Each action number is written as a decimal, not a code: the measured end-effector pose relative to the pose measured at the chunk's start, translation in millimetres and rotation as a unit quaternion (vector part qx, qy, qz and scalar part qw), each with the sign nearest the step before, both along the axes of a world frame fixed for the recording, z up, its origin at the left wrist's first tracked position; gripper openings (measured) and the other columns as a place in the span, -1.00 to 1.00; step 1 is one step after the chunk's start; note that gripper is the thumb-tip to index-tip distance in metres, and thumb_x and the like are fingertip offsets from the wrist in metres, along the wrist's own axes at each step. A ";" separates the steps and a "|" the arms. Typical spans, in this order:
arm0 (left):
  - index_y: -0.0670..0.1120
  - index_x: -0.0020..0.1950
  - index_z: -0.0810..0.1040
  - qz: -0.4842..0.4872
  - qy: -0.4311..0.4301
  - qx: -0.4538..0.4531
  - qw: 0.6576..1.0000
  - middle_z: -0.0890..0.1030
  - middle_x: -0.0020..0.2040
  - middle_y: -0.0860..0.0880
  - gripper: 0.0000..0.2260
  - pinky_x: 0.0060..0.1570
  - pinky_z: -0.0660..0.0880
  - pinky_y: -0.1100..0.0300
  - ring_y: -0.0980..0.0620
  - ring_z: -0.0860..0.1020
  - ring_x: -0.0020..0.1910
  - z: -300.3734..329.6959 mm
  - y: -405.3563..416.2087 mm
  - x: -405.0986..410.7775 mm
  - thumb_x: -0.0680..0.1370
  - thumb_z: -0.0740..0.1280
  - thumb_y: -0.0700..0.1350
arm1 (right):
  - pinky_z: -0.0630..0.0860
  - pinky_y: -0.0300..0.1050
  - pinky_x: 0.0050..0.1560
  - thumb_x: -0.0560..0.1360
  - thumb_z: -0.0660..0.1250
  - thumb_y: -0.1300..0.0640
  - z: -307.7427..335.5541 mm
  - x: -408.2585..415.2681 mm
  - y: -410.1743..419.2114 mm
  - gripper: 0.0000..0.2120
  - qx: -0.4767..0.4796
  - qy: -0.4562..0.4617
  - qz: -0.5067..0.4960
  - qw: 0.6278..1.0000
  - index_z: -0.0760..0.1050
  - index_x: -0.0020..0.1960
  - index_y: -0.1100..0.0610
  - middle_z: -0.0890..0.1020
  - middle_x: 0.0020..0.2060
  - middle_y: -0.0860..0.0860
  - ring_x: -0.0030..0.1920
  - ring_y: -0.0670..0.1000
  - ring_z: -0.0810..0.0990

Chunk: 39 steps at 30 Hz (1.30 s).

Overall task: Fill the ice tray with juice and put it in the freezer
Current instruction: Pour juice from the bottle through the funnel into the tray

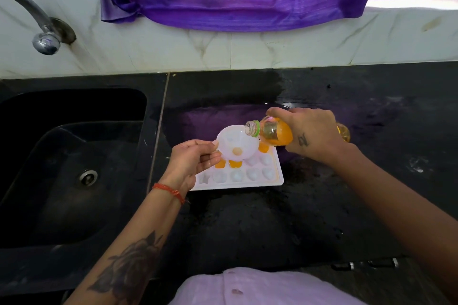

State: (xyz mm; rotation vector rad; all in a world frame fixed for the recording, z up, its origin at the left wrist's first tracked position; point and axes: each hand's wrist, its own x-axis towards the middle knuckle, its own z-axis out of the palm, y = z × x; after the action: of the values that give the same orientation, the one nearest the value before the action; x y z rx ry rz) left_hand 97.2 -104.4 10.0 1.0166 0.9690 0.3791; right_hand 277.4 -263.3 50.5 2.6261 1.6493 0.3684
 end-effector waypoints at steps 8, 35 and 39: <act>-0.25 -0.21 0.59 -0.016 -0.010 -0.005 1.000 0.65 -0.46 -0.07 -0.97 -0.44 0.56 0.31 0.07 0.64 -0.45 -0.8 -8.5 10.4 0.42 0.42 -0.31 | 0.23 -0.15 -0.30 0.35 0.40 0.05 3.9 2.6 -13.1 -0.40 -0.016 0.007 -0.016 1.000 0.25 0.32 -0.18 0.61 -0.07 -0.01 -0.09 0.15 0.59; -0.24 -0.18 0.60 -0.020 0.002 -0.003 1.000 0.66 -0.45 -0.06 -0.99 -0.44 0.55 0.31 0.08 0.64 -0.45 2.1 -18.6 20.0 0.43 0.41 -0.32 | 0.28 -0.14 -0.33 0.36 0.43 0.04 -2.5 17.7 -18.9 -0.40 -0.028 -0.045 -0.013 0.999 0.25 0.31 -0.15 0.62 -0.10 0.00 -0.15 0.14 0.61; -0.23 -0.20 0.60 -0.019 -0.003 -0.003 1.000 0.67 -0.43 -0.05 -0.97 -0.44 0.55 0.31 0.07 0.65 -0.44 3.1 -18.8 20.5 0.43 0.40 -0.32 | 0.27 -0.14 -0.31 0.37 0.43 -0.01 -2.4 17.8 -21.3 -0.43 -0.018 -0.029 -0.020 0.999 0.26 0.29 -0.18 0.62 -0.10 -0.03 -0.12 0.12 0.61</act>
State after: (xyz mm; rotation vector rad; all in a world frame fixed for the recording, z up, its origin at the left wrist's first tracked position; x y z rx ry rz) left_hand 117.8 -123.2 13.1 1.0262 0.9435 0.3465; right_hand 295.2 -284.6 48.2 2.5928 1.5691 0.4043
